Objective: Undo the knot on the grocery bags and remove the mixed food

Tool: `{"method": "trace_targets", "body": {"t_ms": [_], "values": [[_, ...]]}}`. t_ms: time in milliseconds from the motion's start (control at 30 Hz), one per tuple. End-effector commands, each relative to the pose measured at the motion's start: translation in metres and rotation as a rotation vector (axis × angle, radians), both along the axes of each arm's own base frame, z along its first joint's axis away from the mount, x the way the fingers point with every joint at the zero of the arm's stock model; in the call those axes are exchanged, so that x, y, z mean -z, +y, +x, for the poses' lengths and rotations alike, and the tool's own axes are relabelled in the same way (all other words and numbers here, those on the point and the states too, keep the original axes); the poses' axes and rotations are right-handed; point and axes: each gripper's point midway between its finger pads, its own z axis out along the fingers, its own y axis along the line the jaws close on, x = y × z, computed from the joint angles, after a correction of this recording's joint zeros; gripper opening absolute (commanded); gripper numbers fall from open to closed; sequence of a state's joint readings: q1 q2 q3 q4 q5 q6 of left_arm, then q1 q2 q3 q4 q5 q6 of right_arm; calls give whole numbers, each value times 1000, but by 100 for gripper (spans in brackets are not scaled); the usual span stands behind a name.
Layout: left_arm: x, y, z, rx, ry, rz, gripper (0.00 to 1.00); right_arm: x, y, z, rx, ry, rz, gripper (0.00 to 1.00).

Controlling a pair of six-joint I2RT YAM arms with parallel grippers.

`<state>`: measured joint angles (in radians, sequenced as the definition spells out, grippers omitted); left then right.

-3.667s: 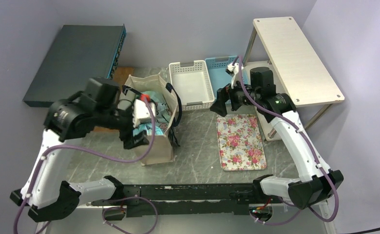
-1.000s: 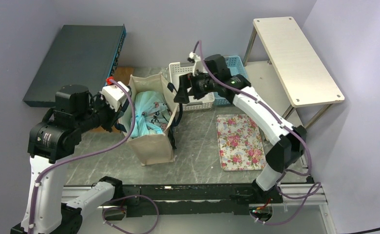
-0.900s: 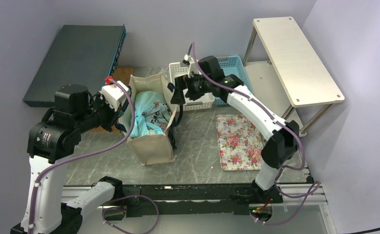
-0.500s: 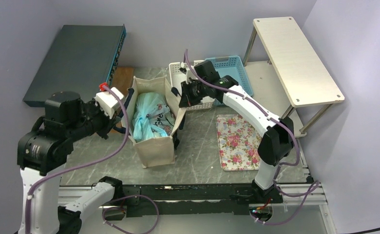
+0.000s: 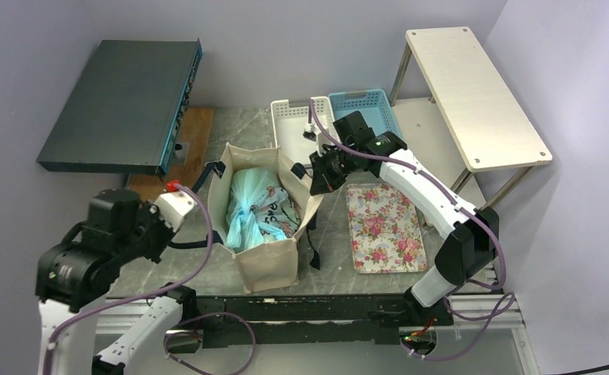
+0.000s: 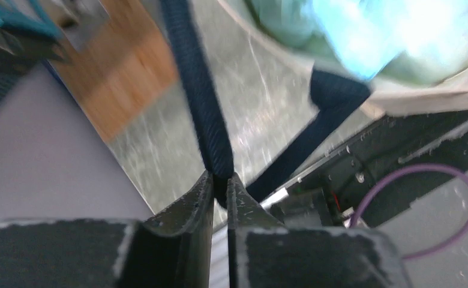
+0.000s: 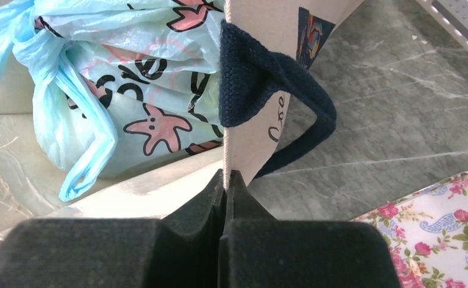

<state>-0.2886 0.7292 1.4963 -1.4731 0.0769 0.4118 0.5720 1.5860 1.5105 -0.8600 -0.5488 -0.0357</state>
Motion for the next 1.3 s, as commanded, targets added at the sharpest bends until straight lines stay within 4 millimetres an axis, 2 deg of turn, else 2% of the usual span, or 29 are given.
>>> {"method": "trace_targets", "body": {"t_ms": [0, 33, 100, 167, 200, 267, 333, 400, 533, 667, 767, 933, 1100, 1267], "values": [[47, 29, -13, -31, 134, 186, 36, -9, -10, -12, -51, -34, 17, 0], [51, 28, -14, -28, 143, 181, 55, -7, -11, -12, -52, -35, 17, 0], [48, 21, -13, -20, 127, 139, 80, -10, -11, -12, -50, -46, 22, 0], [37, 11, -8, -13, 89, 73, 91, -19, -8, -11, -61, -63, 46, 22], [31, 6, -5, -12, 70, 41, 95, -27, -6, -11, -69, -79, 67, 28], [21, -1, 2, -36, 49, -15, 98, -46, -1, -8, -72, -131, 117, 38], [10, -5, 10, -58, 23, -51, 99, -65, 2, -5, -65, -187, 153, 60], [-3, -9, 17, -62, -13, -83, 98, -86, 4, -1, -57, -240, 189, 72], [-22, -23, 27, -51, -36, -172, 95, -129, 16, -6, -54, -336, 286, 77], [-22, -38, 38, -49, 13, -247, 93, -147, 43, -30, -182, -482, 314, 82], [-25, -40, 46, -92, 27, -300, 93, -140, 71, -45, -243, -515, 276, 83], [-36, -25, 59, -219, -45, -337, 95, -110, 112, -56, -260, -507, 204, 86], [-29, -20, 65, -307, 1, -411, 95, -87, 154, -74, -337, -569, 214, 95], [-24, -16, 67, -401, 44, -521, 94, -63, 177, -73, -323, -565, 177, 96]]}}
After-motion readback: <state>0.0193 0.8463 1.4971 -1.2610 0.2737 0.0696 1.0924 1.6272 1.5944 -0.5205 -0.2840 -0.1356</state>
